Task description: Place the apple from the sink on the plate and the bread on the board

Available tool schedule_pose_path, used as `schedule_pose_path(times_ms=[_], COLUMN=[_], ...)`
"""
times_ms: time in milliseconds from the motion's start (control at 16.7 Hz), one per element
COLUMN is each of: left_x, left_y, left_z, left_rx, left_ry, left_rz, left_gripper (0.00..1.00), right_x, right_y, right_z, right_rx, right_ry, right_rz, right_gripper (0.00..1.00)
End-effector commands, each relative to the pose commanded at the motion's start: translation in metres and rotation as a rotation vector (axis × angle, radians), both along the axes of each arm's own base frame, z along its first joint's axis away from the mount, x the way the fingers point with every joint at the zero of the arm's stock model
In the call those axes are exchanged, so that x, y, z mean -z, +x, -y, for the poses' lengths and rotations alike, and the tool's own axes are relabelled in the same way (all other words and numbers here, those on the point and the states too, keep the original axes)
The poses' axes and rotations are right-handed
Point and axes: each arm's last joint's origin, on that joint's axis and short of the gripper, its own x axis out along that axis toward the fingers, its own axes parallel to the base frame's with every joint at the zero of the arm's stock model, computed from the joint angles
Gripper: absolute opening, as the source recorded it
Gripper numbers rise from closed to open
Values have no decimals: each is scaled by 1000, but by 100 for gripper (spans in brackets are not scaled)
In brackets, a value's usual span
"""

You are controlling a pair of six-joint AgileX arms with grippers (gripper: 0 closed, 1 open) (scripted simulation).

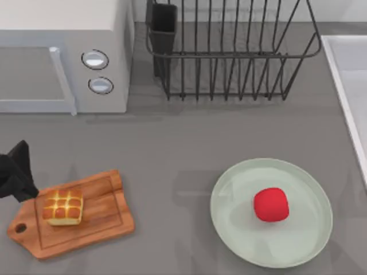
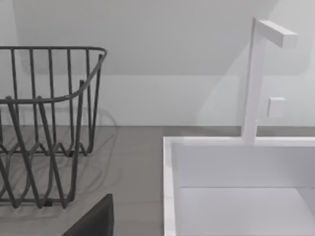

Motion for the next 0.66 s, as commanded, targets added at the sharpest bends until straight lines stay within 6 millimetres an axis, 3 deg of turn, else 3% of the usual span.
schedule_pose_path(times_ms=[360, 660], left_x=[20, 24], left_y=[-11, -12], left_z=[-11, -13], left_rx=[-42, -63], left_ry=[378, 443], left_rz=[271, 305], left_gripper=[100, 100], right_x=[0, 0], right_y=[0, 0], right_z=[0, 0], right_rx=[0, 0], right_ry=[0, 0], right_rz=[0, 0], right_gripper=[100, 100])
